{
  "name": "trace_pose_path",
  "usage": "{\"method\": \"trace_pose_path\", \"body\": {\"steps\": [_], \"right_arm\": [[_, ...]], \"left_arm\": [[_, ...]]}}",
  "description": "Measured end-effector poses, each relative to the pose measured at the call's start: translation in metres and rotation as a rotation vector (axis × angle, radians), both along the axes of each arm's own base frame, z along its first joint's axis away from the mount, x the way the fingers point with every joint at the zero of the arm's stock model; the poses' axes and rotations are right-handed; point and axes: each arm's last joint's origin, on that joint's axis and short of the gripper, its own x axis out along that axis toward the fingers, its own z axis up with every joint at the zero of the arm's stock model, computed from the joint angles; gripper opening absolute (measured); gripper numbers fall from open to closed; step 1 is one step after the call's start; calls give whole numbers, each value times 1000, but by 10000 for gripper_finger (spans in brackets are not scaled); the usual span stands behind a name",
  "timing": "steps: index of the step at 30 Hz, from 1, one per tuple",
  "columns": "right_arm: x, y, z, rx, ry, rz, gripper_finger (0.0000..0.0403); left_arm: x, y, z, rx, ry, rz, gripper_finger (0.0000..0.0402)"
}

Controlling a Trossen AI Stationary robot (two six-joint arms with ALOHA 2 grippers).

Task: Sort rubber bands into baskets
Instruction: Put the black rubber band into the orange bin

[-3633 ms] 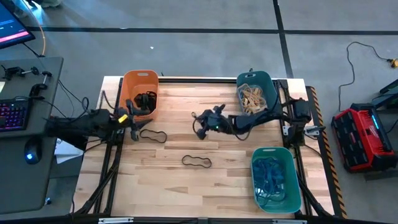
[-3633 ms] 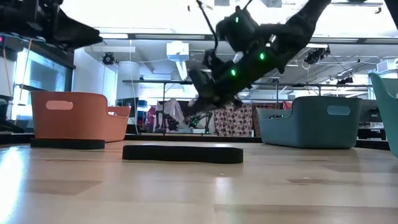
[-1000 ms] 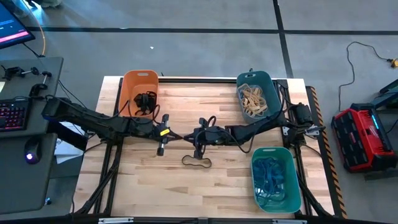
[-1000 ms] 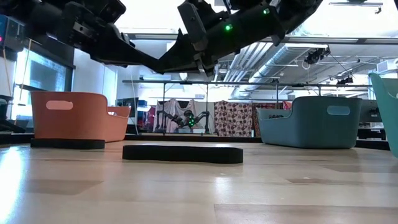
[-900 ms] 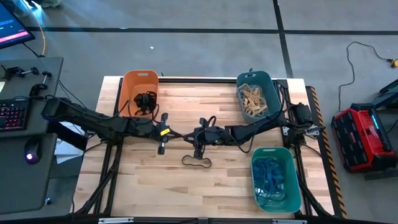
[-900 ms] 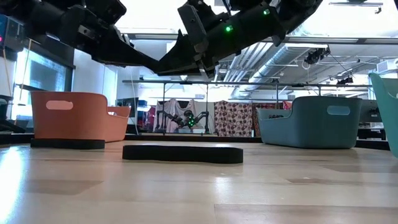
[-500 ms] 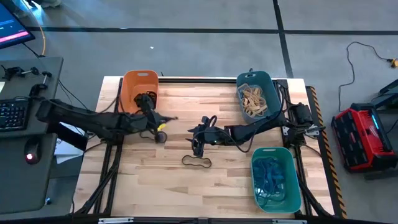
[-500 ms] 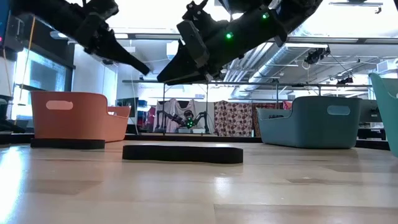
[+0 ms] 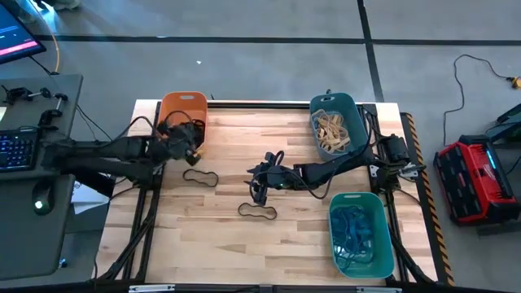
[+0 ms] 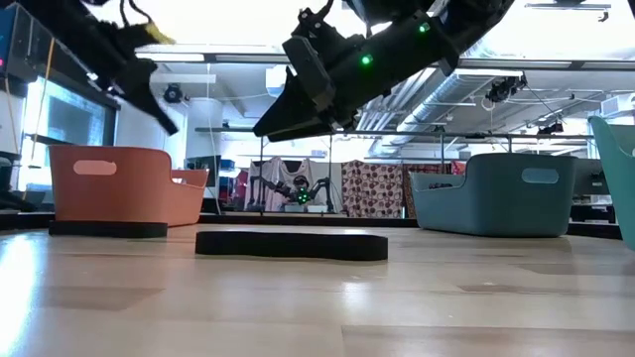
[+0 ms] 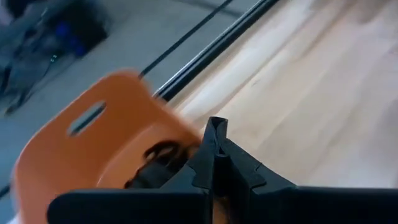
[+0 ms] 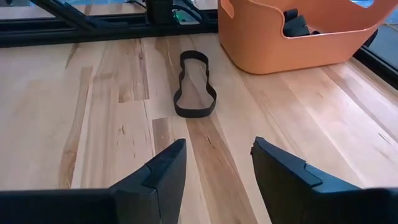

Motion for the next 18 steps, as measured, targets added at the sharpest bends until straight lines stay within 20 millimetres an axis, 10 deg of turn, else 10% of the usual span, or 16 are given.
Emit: {"method": "trace_pose_path", "body": {"steps": [18], "right_arm": [[0,0,0,-9,3,12,172]], "left_arm": [[-14,78,-14,-259,22,207,9]]}}
